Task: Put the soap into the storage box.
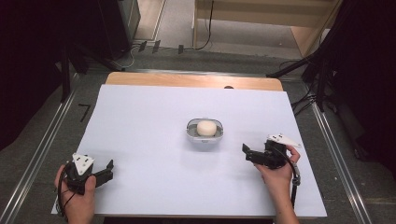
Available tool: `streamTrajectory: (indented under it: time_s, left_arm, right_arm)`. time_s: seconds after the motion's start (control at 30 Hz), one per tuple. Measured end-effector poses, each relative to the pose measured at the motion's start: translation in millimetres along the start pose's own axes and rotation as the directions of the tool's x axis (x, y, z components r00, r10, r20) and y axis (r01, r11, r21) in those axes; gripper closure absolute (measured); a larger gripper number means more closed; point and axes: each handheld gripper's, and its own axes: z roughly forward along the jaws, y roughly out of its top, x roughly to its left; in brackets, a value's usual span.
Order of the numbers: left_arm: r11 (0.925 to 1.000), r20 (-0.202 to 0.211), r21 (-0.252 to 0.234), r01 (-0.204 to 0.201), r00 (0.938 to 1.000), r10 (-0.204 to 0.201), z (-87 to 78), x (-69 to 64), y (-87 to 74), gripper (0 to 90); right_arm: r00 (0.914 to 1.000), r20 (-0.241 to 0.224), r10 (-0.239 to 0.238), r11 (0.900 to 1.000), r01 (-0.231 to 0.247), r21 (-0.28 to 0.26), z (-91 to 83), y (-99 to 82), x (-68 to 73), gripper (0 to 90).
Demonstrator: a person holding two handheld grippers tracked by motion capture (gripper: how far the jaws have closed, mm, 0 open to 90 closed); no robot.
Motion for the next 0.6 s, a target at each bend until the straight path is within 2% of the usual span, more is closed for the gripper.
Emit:
streamTrajectory:
  time_s: [0.6]
  left_arm:
    - [1.0000, -0.001, 0.000, -0.004, 1.0000, 0.004, 0.1, -0.1, 0.0, 14.4]
  right_arm:
    - [0.9991, 0.031, 0.027, 0.9996, -0.027, -0.007, -10.3, -16.3, -24.4, 0.0]
